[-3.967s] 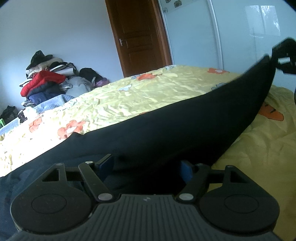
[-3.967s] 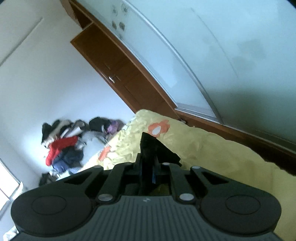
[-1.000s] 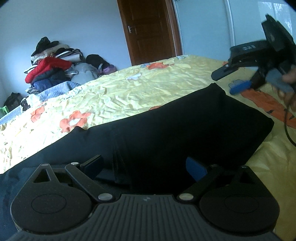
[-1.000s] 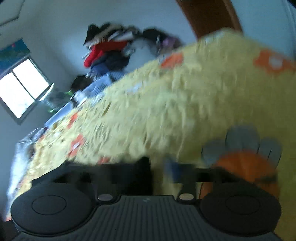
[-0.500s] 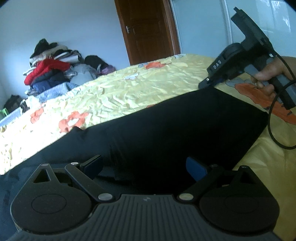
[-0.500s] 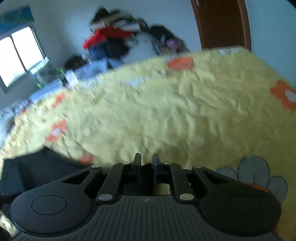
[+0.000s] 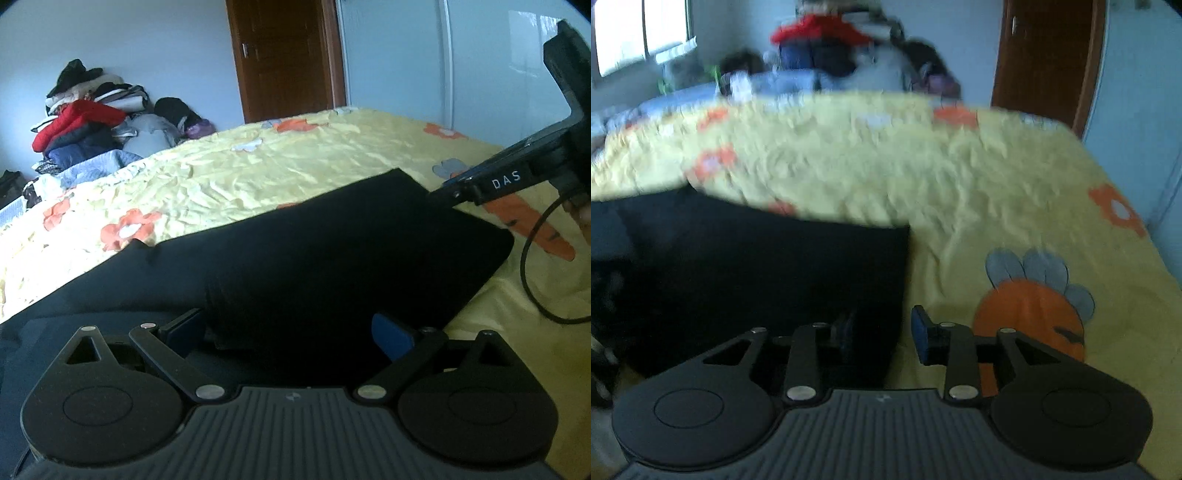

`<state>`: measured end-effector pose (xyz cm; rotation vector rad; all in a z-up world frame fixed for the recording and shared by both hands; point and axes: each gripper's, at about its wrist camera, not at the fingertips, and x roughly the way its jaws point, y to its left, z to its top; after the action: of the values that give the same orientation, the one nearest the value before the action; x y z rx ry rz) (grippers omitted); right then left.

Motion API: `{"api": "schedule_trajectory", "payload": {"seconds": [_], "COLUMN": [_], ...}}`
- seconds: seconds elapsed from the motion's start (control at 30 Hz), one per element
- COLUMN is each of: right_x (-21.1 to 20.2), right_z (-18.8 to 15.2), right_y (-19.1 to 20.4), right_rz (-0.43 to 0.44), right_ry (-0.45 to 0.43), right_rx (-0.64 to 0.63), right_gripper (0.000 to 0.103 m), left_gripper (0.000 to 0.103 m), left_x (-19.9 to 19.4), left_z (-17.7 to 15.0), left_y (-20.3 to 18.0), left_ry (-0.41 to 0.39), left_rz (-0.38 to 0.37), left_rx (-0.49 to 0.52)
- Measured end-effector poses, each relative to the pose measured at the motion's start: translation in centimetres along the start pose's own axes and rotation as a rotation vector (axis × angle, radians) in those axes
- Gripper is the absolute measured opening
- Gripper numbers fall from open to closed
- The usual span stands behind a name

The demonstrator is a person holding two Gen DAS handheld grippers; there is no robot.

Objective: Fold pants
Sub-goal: 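Move both tools to the folded edge of the trousers and grasp it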

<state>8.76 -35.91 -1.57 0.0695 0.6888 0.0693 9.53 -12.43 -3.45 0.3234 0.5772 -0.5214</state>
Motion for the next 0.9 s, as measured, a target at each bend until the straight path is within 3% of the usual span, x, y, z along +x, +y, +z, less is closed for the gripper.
{"api": "schedule_trajectory", "payload": {"seconds": [0.07,0.1,0.13,0.2,0.33,0.5,0.57,0.67,0.77,0.87,0.9], "right_x": [0.2,0.9,1.6,1.6,-0.3,-0.6,0.4,2.8,5.7,9.8,10.0], "right_z": [-0.2,-0.6,-1.0,-1.3,0.3,3.1,3.7,4.4,5.1,5.0,4.9], "right_y": [1.3,2.1,2.7,3.5,5.5,11.1,13.3,15.8,16.7,17.5,17.7], "right_rz": [0.059,0.066,0.059,0.012,0.001,0.163,0.190,0.191,0.250,0.257,0.246], "right_ry": [0.026,0.061,0.107,0.102,0.047,-0.030,-0.033,-0.016,0.027,0.135,0.100], "right_rx": [-0.038,-0.084,-0.126,-0.185,-0.225,-0.309,-0.349,-0.394,-0.360,-0.331,-0.339], "right_gripper": [0.034,0.043,0.050,0.059,0.059,0.061,0.063,0.063,0.063,0.065,0.070], "left_gripper": [0.098,0.098,0.098,0.098,0.099,0.099,0.098,0.099,0.100,0.103,0.103], "left_x": [-0.4,-0.5,-0.7,-1.6,-3.6,-5.5,-6.1,-7.1,-8.0,-9.6,-10.3], "left_z": [-0.2,-0.3,-0.4,-0.8,-1.5,-3.1,-3.9,-5.0,-5.7,-6.2,-6.3], "left_y": [0.3,0.6,0.8,1.7,4.5,9.8,11.7,13.8,15.1,16.2,16.5], "left_ry": [0.001,0.005,0.005,-0.004,-0.027,-0.009,0.013,0.038,0.054,0.007,-0.008], "left_rz": [-0.006,-0.003,0.007,0.036,0.128,0.287,0.344,0.412,0.499,0.582,0.609], "left_rx": [-0.012,-0.023,-0.035,-0.061,-0.153,-0.305,-0.340,-0.350,-0.334,-0.305,-0.296]}}
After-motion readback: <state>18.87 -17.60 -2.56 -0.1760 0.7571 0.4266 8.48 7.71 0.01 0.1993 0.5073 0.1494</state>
